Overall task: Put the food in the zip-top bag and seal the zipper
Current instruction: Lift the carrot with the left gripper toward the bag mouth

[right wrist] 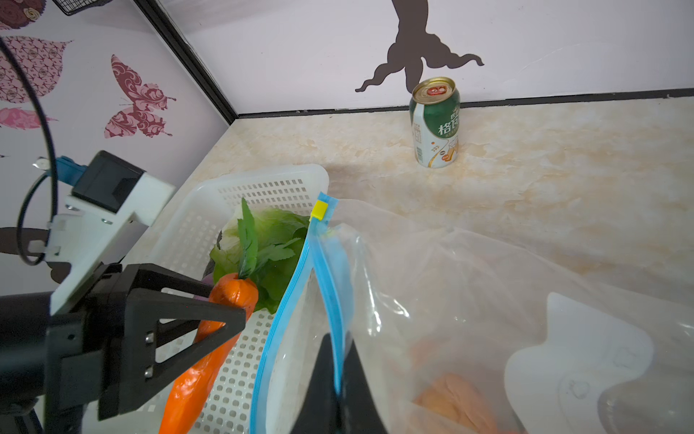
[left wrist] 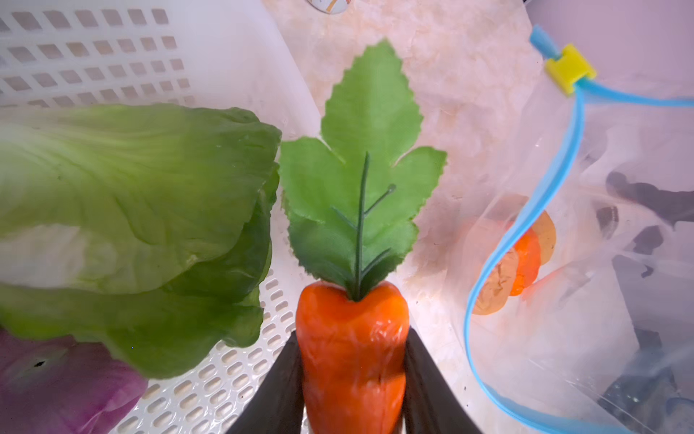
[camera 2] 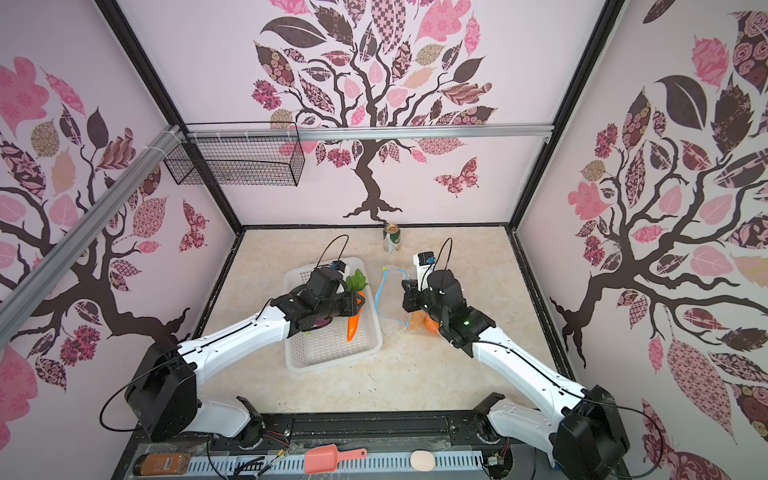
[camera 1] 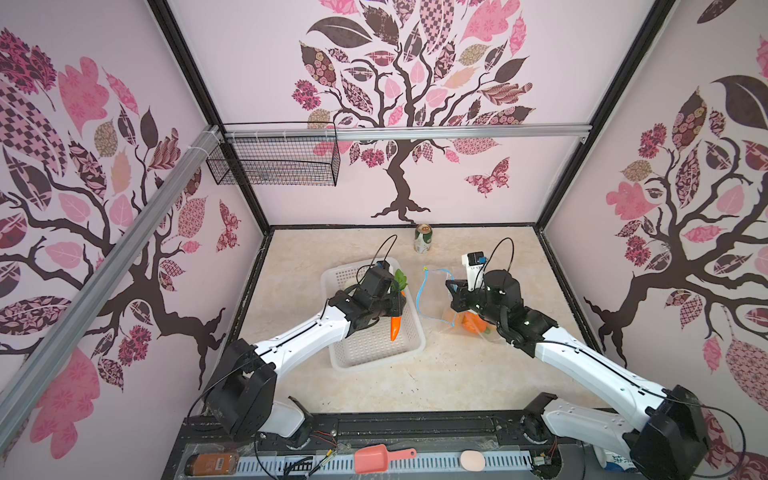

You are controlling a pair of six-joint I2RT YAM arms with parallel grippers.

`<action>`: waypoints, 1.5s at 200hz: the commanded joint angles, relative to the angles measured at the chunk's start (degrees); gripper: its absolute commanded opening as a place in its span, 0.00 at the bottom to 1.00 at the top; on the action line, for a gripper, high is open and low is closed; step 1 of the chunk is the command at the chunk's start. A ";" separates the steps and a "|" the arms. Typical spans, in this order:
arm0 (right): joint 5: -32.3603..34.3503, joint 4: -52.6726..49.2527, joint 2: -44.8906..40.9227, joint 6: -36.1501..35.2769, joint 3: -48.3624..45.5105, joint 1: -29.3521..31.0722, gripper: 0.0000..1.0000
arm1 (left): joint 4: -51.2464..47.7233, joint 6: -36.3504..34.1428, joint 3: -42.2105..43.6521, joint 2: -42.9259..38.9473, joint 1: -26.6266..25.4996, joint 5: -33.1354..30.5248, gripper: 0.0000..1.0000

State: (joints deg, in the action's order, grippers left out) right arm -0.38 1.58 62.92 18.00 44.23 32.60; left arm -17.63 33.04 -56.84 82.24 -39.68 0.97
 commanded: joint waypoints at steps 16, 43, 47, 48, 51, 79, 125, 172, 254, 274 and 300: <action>0.62 -0.11 -2.09 0.20 -0.37 0.21 0.00 | 0.75 -0.36 2.27 -1.47 0.00 -0.50 0.40; 0.82 -0.24 -2.51 0.20 -0.59 0.21 0.00 | 2.52 0.17 3.41 -2.95 0.04 0.19 0.39; 0.82 -0.22 -2.53 0.26 -0.72 0.19 0.00 | 2.95 0.19 3.55 -3.23 0.04 0.25 0.39; 0.82 -0.20 -2.53 0.23 -0.72 0.19 0.00 | 3.08 0.19 3.61 -3.36 0.00 0.25 0.40; 0.82 -0.20 -2.53 0.26 -0.72 0.18 0.00 | 3.47 0.19 3.71 -3.77 -0.03 0.33 0.40; 0.49 -0.09 -2.71 0.37 -0.72 0.19 0.00 | 7.41 -0.38 3.98 -7.54 -0.01 1.50 0.40; -0.46 0.28 -2.71 1.10 -0.55 0.19 0.00 | 21.07 0.13 4.87 -11.96 -0.05 5.19 0.39; -4.15 -0.27 -1.77 4.23 2.69 0.18 0.00 | 35.05 0.81 4.52 -9.68 -0.91 1.05 0.37; -7.03 -2.19 -0.89 7.81 8.44 0.18 0.00 | 48.68 -6.58 1.90 -2.60 -6.54 -7.84 0.36; -6.32 -1.88 -0.44 8.69 8.18 0.18 0.00 | 51.73 -6.52 3.56 -0.76 -7.11 -7.83 0.36; -5.87 -0.90 0.10 9.81 7.30 0.23 0.00 | 56.06 -7.27 6.69 1.14 -8.42 -8.83 0.35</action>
State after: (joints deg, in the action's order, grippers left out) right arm -6.66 -0.23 61.95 26.04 50.63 32.60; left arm 31.94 27.59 -53.19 81.78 -46.96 -6.17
